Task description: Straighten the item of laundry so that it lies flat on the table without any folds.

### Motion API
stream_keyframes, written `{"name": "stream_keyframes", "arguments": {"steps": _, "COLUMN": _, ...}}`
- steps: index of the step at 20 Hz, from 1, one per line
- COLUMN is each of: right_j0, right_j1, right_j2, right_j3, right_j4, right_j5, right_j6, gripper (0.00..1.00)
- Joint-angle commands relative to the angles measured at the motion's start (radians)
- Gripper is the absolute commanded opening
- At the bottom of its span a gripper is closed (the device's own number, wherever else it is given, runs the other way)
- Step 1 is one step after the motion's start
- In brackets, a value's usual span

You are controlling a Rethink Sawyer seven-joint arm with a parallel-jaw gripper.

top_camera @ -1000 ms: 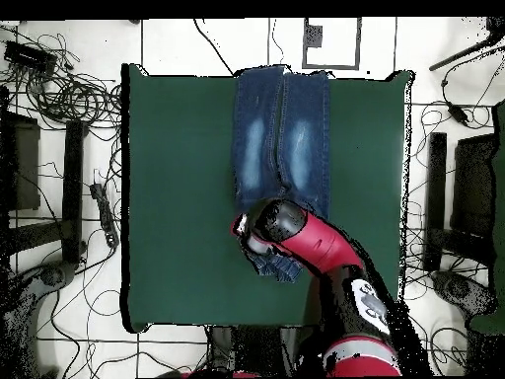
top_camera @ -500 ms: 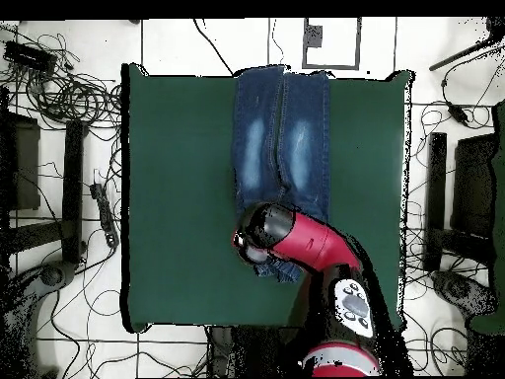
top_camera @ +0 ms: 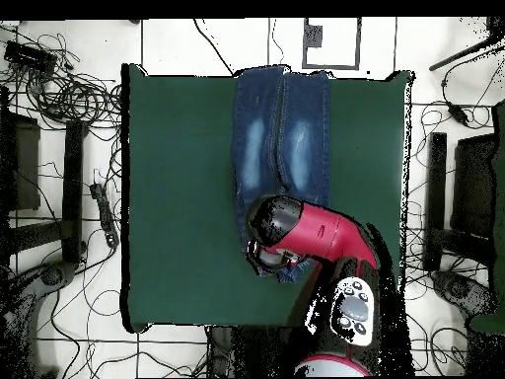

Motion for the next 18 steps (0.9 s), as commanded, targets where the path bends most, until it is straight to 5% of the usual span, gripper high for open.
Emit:
{"name": "stream_keyframes", "arguments": {"steps": 1, "right_j0": 0.045, "right_j1": 0.028, "right_j2": -0.015, "right_j3": -0.101, "right_j4": -0.123, "right_j5": -0.008, "right_j6": 0.13, "gripper": 1.0}}
{"name": "stream_keyframes", "arguments": {"steps": 8, "right_j0": -0.026, "right_j1": -0.013, "right_j2": 0.095, "right_j3": 0.003, "right_j4": -0.139, "right_j5": -0.289, "right_j6": 0.045, "gripper": 1.0}}
{"name": "stream_keyframes", "arguments": {"steps": 18, "right_j0": -0.142, "right_j1": -0.044, "right_j2": 0.233, "right_j3": 0.075, "right_j4": -0.136, "right_j5": -0.43, "right_j6": -0.047, "gripper": 1.0}}
